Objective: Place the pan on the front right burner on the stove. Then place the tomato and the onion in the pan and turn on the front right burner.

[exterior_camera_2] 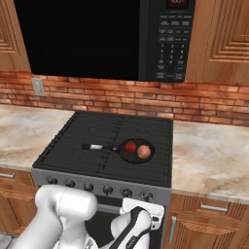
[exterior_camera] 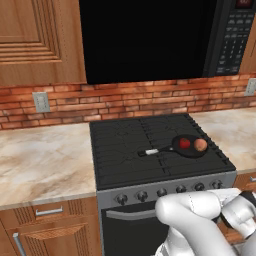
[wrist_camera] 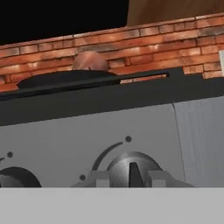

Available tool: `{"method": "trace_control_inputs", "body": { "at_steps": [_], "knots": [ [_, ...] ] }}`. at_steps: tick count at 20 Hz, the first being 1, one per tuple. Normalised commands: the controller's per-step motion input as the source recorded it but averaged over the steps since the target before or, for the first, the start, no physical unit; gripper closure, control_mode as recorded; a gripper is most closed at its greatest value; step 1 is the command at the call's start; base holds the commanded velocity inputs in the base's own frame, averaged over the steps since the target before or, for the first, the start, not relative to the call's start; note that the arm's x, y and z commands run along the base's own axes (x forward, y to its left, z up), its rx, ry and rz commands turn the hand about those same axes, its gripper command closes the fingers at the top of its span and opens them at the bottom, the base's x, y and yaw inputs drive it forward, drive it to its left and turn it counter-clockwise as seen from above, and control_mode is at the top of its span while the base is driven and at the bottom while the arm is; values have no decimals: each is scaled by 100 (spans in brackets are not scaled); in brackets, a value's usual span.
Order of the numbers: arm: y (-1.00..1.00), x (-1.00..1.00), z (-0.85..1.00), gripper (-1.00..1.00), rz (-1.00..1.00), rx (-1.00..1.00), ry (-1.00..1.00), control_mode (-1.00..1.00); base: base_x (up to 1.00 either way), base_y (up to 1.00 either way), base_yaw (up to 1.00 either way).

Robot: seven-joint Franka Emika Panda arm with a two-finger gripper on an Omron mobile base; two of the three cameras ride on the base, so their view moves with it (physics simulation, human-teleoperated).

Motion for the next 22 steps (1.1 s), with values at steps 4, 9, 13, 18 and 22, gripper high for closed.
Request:
{"method": "trace_control_inputs", "body": {
  "at_steps": [4, 9, 13, 18, 22],
  "knots": [
    [33, 1, 0, 100, -6, -22, -8, -100, 0, 0, 0],
    [21, 8, 0, 100, -3, -24, -10, -100, 0, 0, 0],
    [8, 13, 0, 100, -1, -27, -11, -100, 0, 0, 0],
    [2, 15, 0, 100, 0, -30, -12, -100, 0, 0, 0],
    [6, 21, 0, 100, 0, -35, -14, -100, 0, 0, 0]
  ]
}}
